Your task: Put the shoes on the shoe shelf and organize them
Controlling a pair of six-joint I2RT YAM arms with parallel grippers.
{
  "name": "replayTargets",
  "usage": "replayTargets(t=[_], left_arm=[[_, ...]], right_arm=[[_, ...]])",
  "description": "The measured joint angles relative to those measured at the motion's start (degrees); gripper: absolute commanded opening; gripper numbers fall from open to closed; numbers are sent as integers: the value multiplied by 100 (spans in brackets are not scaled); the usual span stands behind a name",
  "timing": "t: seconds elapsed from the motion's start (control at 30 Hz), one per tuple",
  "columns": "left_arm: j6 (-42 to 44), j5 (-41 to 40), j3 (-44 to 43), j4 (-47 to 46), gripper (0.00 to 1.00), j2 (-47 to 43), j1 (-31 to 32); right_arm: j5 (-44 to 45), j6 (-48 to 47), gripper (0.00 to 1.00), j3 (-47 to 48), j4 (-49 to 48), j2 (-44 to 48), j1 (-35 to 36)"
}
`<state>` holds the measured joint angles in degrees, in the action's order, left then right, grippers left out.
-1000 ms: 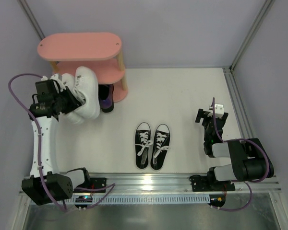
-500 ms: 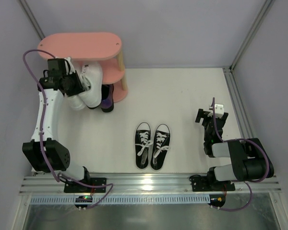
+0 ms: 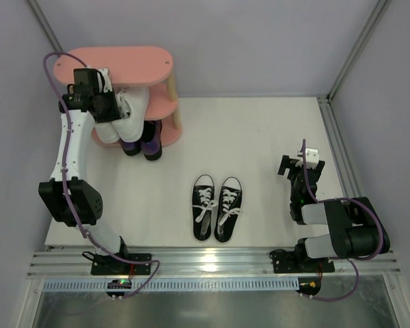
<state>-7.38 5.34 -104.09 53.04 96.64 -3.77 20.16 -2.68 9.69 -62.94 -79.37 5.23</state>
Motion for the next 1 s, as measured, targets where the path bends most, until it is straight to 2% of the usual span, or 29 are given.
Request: replayTargets(t=[0.5,0.7,0.8,1.0], left_arm=[[98,-28,-184,-553,0,365,35],[79,-35,-424,-468,0,514,50],[74,-44,-466,-476,9,553,96],[46,-234,-232,-796,39,409,219]], right_arm=[[0,2,97,0,2,0,0],[0,0,97,0,2,0,0],[0,2,97,0,2,0,0],[0,0,97,0,0,0,0]])
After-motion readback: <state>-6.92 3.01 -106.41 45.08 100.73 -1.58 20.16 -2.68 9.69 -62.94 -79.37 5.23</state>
